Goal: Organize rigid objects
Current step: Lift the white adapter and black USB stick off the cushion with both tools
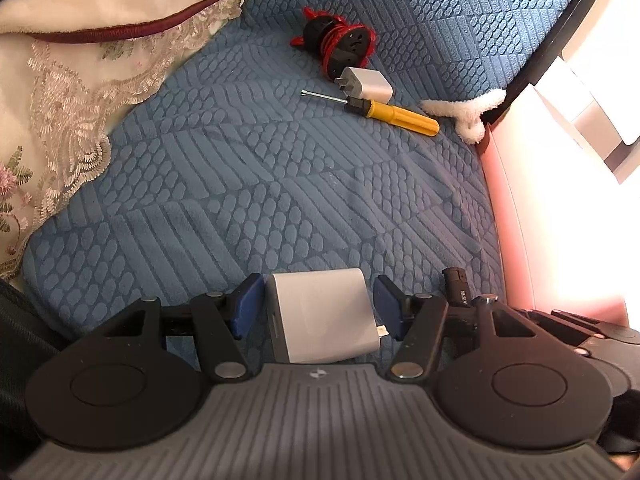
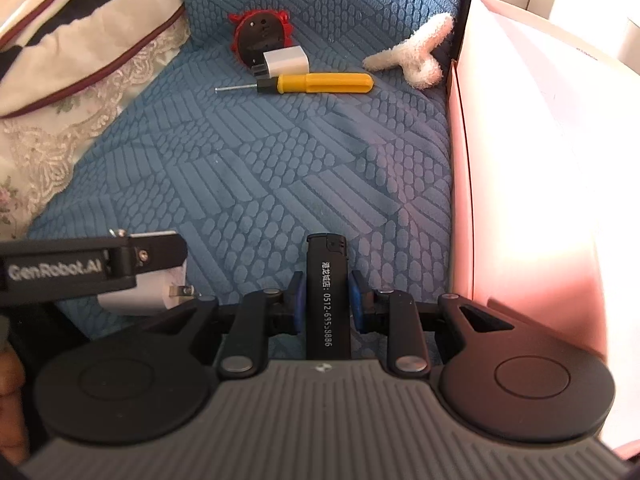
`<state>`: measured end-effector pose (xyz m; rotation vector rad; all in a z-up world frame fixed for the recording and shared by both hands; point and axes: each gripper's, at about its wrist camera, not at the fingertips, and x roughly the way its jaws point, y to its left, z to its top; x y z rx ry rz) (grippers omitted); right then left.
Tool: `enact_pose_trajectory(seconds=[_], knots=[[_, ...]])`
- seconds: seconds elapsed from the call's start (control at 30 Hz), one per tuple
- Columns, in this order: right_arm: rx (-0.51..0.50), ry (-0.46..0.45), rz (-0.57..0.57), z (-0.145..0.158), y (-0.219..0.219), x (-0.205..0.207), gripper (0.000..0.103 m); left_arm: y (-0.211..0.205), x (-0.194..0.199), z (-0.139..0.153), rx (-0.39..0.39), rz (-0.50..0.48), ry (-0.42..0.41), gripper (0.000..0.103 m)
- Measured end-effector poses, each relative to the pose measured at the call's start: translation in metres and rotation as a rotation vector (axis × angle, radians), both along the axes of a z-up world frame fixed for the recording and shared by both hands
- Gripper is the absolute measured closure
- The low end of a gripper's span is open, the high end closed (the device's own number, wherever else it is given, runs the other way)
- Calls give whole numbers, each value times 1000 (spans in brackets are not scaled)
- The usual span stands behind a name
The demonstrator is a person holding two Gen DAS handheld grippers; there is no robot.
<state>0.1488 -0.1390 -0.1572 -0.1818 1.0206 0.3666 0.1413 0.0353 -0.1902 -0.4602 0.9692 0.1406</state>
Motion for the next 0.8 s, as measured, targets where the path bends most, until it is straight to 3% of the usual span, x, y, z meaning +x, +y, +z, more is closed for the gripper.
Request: enact_pose_trajectory(seconds=[0.23, 0.43, 0.6, 0.8], knots=[[49, -18, -50, 7, -5, -13, 76, 5, 0, 2, -21, -8, 19, 40], [83, -20, -65, 13, -8, -18, 77, 7, -2, 13, 4, -20, -17, 41], [120, -19, -60, 29, -10, -21, 77, 5, -6, 33, 17, -64, -55, 43], [134, -4, 5, 55, -11, -27, 77, -5, -12, 55, 26, -51, -67, 44]])
